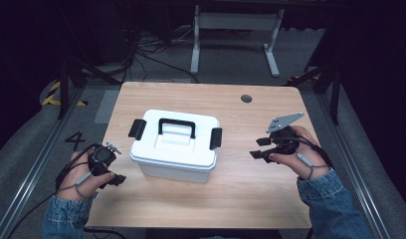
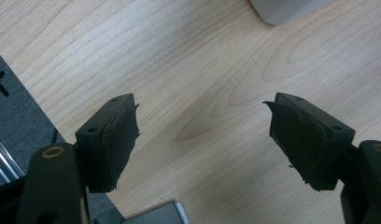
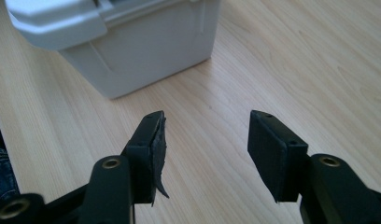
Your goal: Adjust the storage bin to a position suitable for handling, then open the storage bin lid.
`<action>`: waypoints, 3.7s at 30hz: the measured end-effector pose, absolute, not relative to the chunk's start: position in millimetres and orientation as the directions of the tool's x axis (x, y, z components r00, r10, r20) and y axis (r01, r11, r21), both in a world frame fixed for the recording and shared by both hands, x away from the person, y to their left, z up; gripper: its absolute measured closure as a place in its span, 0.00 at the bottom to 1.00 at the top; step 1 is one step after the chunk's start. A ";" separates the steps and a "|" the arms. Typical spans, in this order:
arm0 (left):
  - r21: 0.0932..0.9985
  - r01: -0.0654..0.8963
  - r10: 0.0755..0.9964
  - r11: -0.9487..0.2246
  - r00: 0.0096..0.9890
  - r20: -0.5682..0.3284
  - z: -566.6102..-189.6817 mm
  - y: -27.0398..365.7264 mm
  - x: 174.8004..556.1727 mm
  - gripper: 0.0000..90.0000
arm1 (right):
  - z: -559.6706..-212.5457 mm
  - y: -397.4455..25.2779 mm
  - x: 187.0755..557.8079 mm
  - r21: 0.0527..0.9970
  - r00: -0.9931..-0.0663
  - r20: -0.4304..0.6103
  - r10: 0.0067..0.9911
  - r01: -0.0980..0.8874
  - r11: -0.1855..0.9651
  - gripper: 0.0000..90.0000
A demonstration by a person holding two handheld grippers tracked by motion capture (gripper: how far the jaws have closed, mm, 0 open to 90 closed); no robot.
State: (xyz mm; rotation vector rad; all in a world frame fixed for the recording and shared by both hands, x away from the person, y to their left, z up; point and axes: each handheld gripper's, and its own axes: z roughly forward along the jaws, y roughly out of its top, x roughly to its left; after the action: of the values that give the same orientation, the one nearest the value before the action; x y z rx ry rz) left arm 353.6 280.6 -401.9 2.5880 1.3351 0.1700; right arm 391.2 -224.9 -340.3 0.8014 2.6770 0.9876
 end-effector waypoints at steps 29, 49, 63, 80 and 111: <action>0.283 0.797 0.828 -0.533 0.560 -0.016 -403.9 284.0 352.5 0.25 | -281.6 -148.4 409.8 0.701 -0.908 0.023 0.418 0.313 0.641 0.51; 0.307 0.801 0.837 -0.514 0.546 -0.023 -403.3 287.0 355.4 0.24 | -288.0 -81.2 442.7 0.685 -0.936 0.046 0.350 0.285 0.670 0.51; 0.298 0.793 0.829 -0.531 0.559 -0.007 -404.3 285.1 357.0 0.21 | -311.3 -45.6 466.6 0.653 -0.930 0.078 0.359 0.320 0.686 0.53; 0.292 0.799 0.834 -0.525 0.552 -0.012 -405.5 284.4 359.0 0.24 | -320.0 -21.5 462.7 0.634 -0.967 0.031 0.252 0.214 0.743 0.83; 0.297 0.789 0.826 -0.537 0.563 -0.003 -407.7 286.0 360.6 0.24 | -301.3 -19.9 456.4 0.665 -0.990 -0.018 0.141 0.093 0.741 0.94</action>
State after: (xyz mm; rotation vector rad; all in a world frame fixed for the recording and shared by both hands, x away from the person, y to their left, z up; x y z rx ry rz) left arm 360.6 286.0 -407.7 2.5348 1.3402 0.1999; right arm 456.4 -19.9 -301.3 0.1936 2.8678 1.0902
